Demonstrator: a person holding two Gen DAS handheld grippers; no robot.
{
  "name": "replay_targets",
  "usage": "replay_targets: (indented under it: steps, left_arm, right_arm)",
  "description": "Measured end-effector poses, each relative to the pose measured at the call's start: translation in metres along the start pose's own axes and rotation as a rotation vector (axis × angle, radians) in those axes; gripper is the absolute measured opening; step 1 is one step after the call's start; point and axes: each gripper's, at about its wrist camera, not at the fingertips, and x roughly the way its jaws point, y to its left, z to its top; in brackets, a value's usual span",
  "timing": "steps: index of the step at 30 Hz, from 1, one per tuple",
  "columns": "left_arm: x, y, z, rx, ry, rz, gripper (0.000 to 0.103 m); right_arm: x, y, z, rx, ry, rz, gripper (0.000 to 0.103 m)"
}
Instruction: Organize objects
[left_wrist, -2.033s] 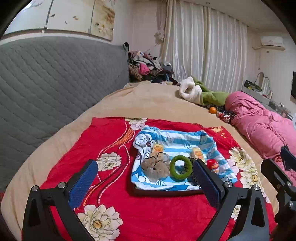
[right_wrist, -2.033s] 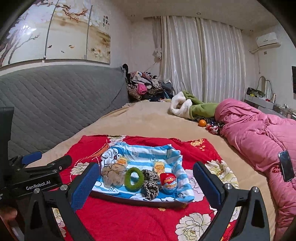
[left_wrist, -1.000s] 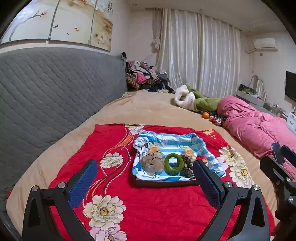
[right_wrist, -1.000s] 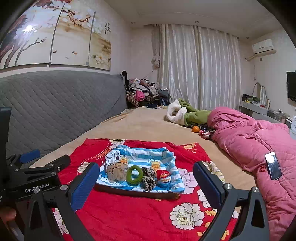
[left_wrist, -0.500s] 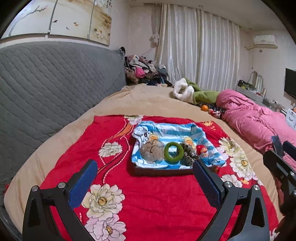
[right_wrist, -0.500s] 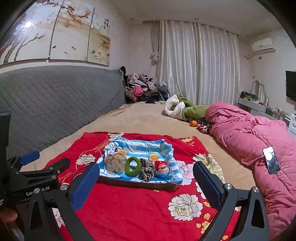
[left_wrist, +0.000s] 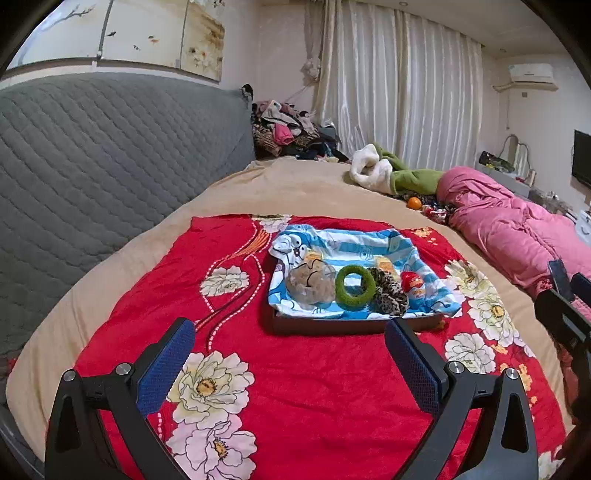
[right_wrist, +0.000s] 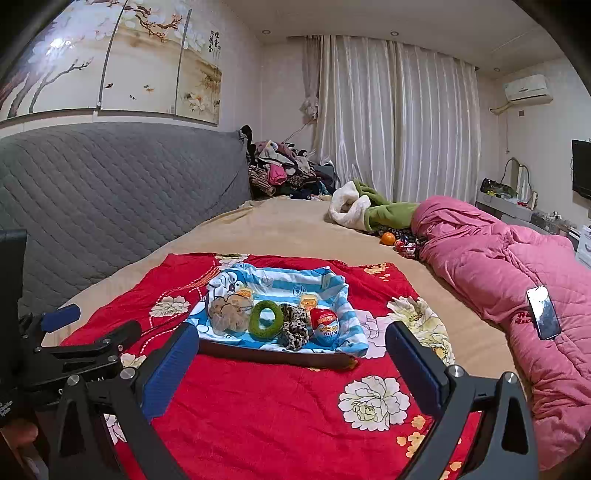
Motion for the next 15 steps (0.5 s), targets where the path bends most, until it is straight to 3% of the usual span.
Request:
replay_targets:
  steps: [15]
  left_arm:
    - [0.023,0.006,-0.027,-0.007,0.043,0.006,0.102]
  right_arm:
    - [0.013,0.001,-0.02,-0.003,0.033,0.004,0.102]
